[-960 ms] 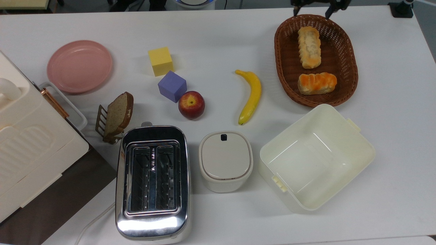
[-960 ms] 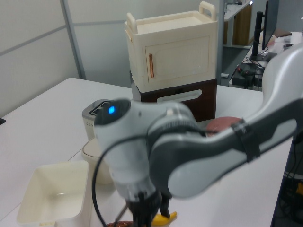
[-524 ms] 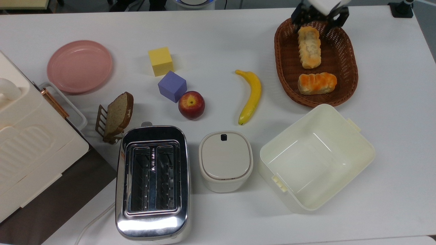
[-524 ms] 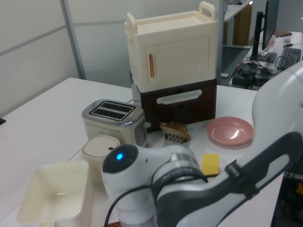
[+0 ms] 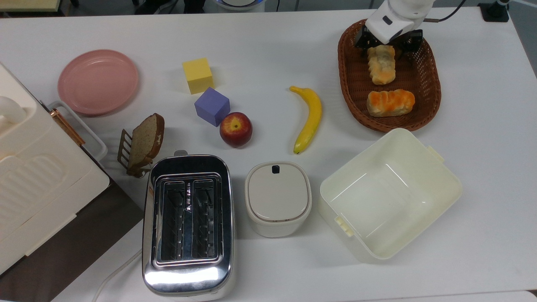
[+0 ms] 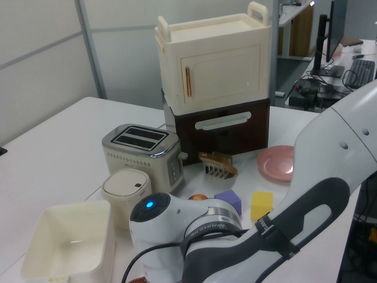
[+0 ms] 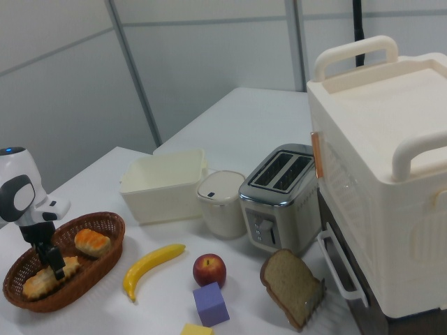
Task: Put the bread on the table
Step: 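Lower the gripper onto the long bread roll and close it, then lift the bread roll out of the basket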
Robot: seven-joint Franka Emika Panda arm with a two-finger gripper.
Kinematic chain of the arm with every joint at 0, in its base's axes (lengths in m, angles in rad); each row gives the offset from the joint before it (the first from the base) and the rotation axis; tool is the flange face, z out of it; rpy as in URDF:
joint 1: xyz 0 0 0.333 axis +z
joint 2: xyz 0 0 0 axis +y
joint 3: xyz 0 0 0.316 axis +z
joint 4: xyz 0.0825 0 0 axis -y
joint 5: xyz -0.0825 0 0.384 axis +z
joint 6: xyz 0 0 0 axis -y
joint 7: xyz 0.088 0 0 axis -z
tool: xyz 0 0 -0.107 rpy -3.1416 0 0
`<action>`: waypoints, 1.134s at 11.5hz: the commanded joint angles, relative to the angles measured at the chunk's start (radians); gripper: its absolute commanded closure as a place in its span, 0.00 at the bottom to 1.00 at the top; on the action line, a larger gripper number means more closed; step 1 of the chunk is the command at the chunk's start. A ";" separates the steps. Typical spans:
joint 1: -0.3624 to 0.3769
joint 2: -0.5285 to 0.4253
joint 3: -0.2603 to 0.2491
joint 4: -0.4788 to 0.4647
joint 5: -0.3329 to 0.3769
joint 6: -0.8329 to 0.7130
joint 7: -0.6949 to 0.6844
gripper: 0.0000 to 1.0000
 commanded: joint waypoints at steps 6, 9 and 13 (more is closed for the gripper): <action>0.004 0.013 -0.004 -0.043 0.025 0.036 -0.029 0.54; 0.018 0.001 -0.004 0.000 0.025 0.019 0.011 0.84; -0.003 -0.042 -0.018 0.114 0.016 -0.145 -0.008 0.84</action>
